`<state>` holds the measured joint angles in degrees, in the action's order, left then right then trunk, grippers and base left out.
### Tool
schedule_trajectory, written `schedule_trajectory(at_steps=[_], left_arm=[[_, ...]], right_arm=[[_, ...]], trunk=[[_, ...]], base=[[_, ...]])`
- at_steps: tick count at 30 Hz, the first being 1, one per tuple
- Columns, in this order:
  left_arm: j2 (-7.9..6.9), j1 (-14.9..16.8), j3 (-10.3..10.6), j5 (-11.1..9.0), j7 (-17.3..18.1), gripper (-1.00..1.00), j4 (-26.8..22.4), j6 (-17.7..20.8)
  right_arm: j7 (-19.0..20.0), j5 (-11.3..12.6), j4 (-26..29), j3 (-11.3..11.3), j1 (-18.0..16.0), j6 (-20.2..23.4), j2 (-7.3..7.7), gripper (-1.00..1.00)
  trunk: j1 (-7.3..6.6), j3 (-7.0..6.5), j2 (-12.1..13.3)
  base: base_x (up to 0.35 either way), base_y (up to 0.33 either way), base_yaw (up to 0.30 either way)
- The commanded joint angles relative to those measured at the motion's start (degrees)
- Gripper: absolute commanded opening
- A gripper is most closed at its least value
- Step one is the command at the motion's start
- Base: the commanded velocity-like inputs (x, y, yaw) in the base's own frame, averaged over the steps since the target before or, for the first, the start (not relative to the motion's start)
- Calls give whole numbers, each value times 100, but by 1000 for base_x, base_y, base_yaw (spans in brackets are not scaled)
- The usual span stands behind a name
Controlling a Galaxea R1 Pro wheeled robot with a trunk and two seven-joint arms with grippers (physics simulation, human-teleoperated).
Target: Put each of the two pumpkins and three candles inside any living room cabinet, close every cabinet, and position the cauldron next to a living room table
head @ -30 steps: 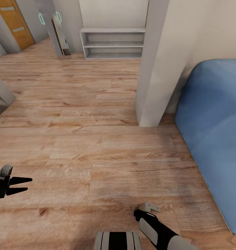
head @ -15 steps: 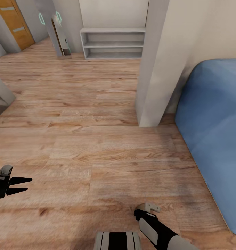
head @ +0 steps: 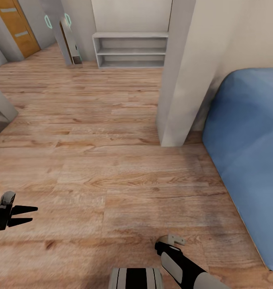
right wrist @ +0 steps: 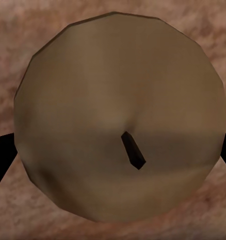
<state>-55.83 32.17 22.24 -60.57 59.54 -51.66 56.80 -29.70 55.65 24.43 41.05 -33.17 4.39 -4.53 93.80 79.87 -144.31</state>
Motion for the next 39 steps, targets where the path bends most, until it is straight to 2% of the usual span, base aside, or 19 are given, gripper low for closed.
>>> schedule_trajectory(at_steps=[1,5,8,25,39], left_arm=[[-6,11,31,-25,16,100,7,24],[-6,13,34,-25,20,100,32,24],[-6,14,35,-25,22,100,46,24],[-9,14,35,-33,23,100,59,24],[12,9,41,-25,22,100,49,24]], right_arm=[[-45,17,9,44,-5,28,5,-100],[-45,17,9,44,-5,27,5,-100],[-46,17,9,44,-5,27,5,-100],[-47,17,9,44,-5,27,5,-100],[-45,15,9,44,-6,27,5,-100]], trunk=[[-1,4,-2],[-1,4,-2],[-9,-62,2],[-9,-62,2],[-45,-373,21]], base=[[0,0,0],[0,0,0],[0,0,0],[0,0,0],[0,0,0]])
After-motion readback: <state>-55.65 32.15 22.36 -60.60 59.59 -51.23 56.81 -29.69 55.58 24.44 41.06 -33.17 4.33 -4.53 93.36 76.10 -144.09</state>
